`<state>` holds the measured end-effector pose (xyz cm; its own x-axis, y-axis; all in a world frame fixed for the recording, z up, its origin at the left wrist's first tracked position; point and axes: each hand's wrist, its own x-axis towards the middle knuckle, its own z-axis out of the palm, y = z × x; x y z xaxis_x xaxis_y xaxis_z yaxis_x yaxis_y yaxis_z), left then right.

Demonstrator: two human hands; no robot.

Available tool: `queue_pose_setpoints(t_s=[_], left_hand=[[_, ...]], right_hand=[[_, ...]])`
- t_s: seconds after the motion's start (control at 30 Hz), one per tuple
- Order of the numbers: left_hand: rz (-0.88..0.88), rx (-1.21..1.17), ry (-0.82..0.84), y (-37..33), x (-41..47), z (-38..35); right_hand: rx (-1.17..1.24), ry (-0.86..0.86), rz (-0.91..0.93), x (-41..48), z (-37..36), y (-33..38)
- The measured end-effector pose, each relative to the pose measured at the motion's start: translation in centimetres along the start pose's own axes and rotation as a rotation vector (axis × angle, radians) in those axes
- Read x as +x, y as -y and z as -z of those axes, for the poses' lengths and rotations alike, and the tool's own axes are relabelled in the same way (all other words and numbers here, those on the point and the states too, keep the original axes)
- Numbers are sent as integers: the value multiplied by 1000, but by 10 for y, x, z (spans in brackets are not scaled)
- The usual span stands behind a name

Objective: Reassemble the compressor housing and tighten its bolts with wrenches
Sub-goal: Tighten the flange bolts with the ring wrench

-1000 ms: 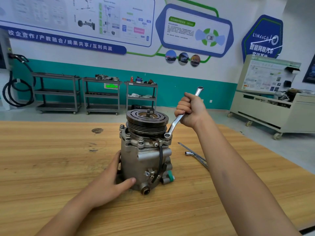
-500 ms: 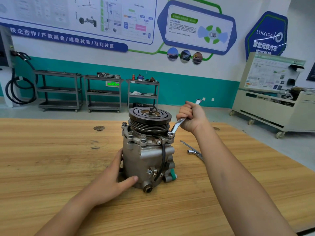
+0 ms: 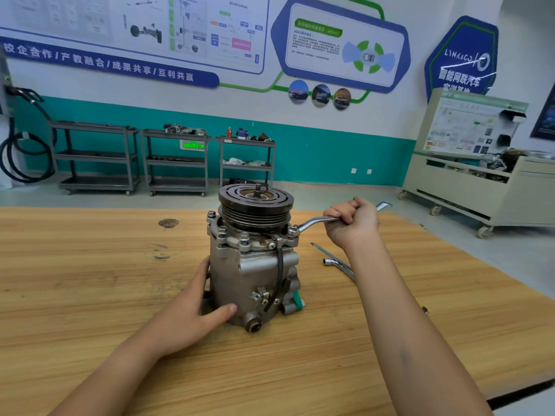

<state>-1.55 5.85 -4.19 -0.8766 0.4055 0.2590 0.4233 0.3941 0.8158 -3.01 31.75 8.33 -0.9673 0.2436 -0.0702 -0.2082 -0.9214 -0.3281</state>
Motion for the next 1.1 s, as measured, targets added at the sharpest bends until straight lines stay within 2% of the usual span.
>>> queue_pose_setpoints(t_s=[0.2, 0.37, 0.47, 0.63, 0.77, 0.97, 1.1], left_hand=[[13, 43, 14, -2, -1, 2], [-40, 39, 4, -3, -1, 1], [-48, 34, -1, -3, -1, 1], [-34, 3, 6, -1, 1, 2], [-102, -1, -3, -8, -3, 3], [-196, 33, 17, -16, -5, 2], [-216, 4, -20, -21, -9, 2]], right_hand=[[-14, 6, 314, -47, 9, -8], [-203, 112, 641, -93, 17, -35], [-396, 244, 871, -110, 22, -59], [-883, 425, 1274, -118, 25, -97], [-1138, 490, 1565, -111, 14, -122], [-1387, 439, 1697, -93, 3, -153], [-1581, 378, 1650, -84, -6, -168]])
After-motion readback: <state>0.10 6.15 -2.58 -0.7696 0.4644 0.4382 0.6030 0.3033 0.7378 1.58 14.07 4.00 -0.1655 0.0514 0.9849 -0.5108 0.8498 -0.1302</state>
